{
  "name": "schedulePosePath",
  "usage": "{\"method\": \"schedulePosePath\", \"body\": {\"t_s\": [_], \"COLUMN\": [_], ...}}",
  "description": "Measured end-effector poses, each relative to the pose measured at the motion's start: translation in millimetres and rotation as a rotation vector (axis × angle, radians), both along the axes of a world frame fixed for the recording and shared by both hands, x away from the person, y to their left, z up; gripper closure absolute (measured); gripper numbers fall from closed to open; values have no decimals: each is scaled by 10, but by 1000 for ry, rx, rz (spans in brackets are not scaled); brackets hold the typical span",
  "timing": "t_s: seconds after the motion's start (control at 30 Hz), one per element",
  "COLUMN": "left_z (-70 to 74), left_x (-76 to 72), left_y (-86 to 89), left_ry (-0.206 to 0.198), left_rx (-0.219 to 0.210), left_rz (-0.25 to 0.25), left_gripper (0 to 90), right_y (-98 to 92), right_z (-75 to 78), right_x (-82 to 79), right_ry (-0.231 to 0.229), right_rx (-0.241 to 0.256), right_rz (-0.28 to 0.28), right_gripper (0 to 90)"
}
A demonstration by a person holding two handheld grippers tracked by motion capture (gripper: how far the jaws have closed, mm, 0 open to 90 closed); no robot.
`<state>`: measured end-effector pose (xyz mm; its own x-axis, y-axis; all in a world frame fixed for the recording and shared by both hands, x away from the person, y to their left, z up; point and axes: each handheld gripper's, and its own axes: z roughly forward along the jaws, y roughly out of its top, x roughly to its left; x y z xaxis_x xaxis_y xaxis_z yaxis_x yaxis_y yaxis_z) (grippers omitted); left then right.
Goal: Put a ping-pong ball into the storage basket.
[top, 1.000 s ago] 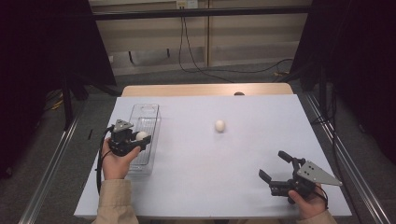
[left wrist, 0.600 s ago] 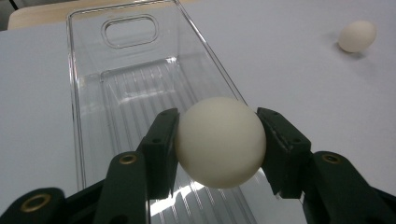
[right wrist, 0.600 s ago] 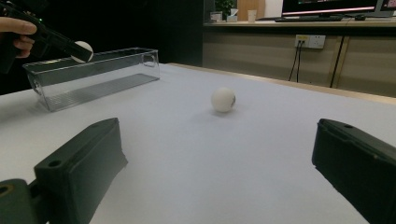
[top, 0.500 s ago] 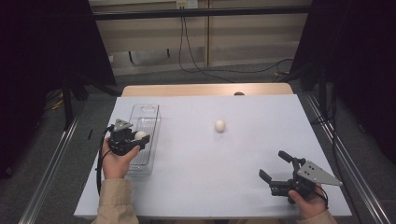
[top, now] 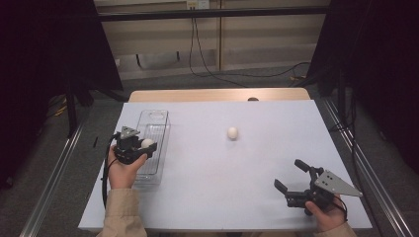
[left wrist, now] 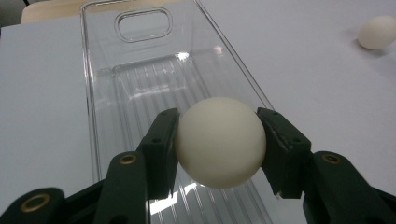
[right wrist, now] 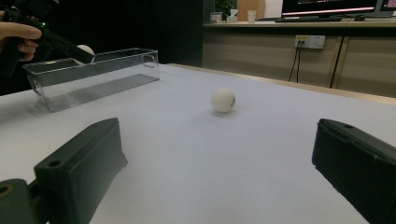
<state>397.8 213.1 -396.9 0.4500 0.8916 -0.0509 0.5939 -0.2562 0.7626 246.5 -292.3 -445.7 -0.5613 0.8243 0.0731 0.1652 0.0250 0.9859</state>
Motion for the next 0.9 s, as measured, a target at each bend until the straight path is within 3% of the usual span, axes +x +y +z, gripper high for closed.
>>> {"method": "schedulePosePath", "body": {"t_s": [0.5, 0.9], "left_z": [-14, 27], "left_x": [-1, -64], "left_y": [17, -43], "left_ry": [-13, -13], "left_rx": [3, -30], "left_rz": [33, 4], "left_gripper": [460, 373], "right_y": [-4, -2], "right_z": [2, 2], "right_x": [0, 1], "right_ry": [-1, 2], "right_rx": [3, -1], "right_rz": [-1, 1], "right_gripper": [14, 14]}}
